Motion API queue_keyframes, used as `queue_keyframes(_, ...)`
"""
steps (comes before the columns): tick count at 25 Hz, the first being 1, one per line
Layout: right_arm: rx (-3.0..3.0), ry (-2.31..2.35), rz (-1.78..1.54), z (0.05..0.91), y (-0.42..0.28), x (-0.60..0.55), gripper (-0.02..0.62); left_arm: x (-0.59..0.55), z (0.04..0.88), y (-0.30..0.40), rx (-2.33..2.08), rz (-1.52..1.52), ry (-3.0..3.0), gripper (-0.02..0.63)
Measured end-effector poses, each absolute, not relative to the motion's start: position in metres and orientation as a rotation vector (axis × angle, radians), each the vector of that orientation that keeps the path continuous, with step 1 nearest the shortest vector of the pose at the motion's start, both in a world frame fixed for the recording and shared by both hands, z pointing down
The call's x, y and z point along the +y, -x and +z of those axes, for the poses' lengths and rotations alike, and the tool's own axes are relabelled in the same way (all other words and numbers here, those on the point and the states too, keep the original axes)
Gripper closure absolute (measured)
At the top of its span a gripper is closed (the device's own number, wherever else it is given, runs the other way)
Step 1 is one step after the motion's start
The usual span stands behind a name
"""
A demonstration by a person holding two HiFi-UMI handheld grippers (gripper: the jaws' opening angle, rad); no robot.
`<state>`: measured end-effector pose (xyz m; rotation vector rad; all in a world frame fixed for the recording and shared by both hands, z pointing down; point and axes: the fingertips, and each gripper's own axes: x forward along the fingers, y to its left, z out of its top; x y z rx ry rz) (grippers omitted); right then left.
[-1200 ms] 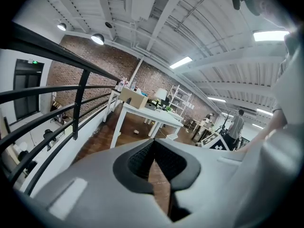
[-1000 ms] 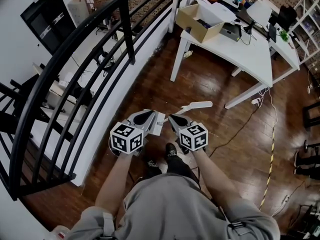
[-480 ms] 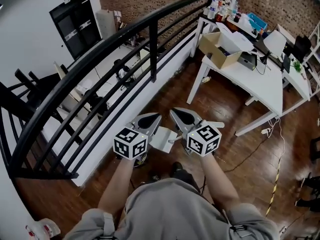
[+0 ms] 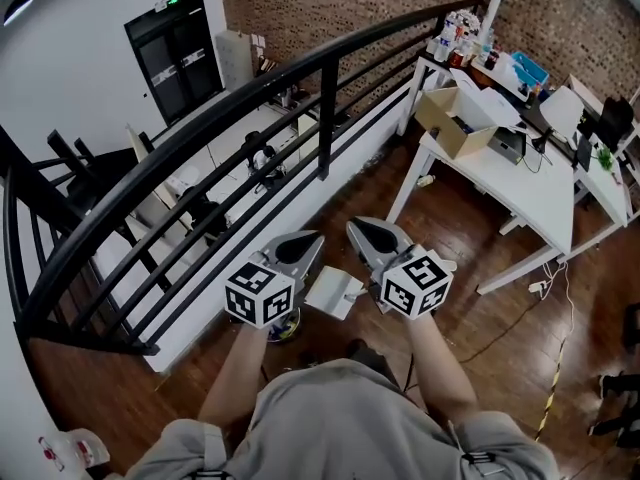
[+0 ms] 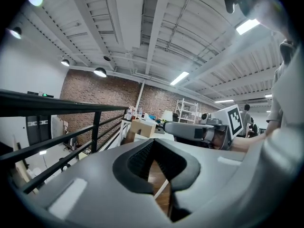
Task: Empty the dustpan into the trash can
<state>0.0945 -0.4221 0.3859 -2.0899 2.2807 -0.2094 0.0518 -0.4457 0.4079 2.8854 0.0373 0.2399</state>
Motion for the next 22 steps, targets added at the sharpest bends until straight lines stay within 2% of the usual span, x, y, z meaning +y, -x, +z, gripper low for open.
queue_keyframes(22, 2.316, 2.063, -0.171, 0.378, -0.073, -0.416, 0.595, -0.428, 0.407, -0.035, 0.056, 0.247, -2.890, 0.601)
